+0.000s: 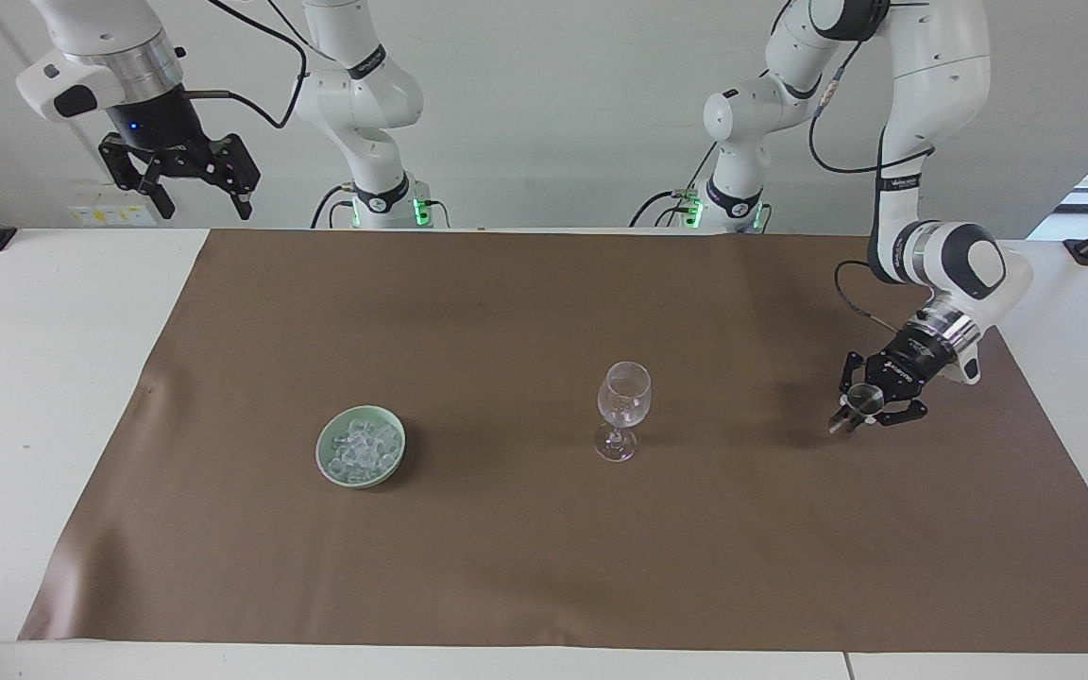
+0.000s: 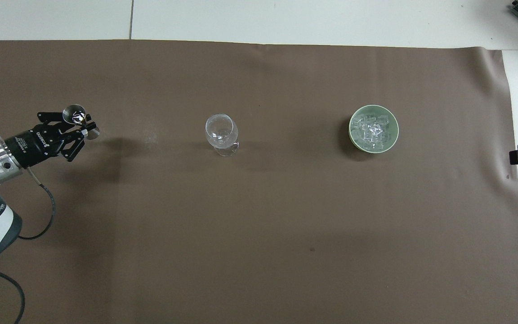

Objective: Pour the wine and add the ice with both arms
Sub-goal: 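Lift the jigger with the left gripper and carry it toward the glass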

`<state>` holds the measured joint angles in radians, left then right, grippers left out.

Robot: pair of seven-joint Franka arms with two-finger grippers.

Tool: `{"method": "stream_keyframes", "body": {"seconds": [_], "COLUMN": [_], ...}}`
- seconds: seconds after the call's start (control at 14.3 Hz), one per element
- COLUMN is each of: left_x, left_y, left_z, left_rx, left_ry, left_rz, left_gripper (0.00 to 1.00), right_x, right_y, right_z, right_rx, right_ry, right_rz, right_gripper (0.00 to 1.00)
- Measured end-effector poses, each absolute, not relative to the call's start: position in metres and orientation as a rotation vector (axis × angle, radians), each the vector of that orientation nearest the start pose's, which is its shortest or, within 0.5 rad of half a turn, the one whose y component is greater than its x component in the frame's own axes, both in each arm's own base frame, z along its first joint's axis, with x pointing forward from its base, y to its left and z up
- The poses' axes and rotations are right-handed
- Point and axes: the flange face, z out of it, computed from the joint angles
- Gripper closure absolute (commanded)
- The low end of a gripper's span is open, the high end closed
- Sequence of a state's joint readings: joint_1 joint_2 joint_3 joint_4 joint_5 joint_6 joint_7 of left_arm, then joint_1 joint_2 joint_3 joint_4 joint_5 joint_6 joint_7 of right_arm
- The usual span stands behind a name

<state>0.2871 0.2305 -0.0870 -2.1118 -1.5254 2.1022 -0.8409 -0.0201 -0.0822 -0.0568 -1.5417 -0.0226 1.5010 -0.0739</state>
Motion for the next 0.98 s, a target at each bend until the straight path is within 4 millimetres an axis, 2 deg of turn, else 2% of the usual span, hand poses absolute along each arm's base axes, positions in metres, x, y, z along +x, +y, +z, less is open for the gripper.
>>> {"method": "stream_keyframes", "body": {"seconds": [0.28, 0.56, 0.98], "left_x": [0.578, 0.58, 0.58], "left_y": [0.037, -0.003, -0.031], "left_z": [0.349, 0.36, 0.373], "left_rx": [1.044, 1.106, 1.096], "left_ry": [1.696, 1.686, 1.652], "left_rz": [-0.626, -0.608, -0.63], "left_gripper": [1.0, 1.0, 1.0], "right_x": [0.519, 0.519, 0.519], "right_y": [-0.044, -0.044, -0.044], "right_z": [0.676, 0.676, 0.676], "right_rx": [-3.162, -3.162, -3.162], "right_ry": [0.008, 0.008, 0.008], "right_rz": [-0.063, -0.063, -0.063], "right_gripper": [0.0, 0.0, 0.0]}}
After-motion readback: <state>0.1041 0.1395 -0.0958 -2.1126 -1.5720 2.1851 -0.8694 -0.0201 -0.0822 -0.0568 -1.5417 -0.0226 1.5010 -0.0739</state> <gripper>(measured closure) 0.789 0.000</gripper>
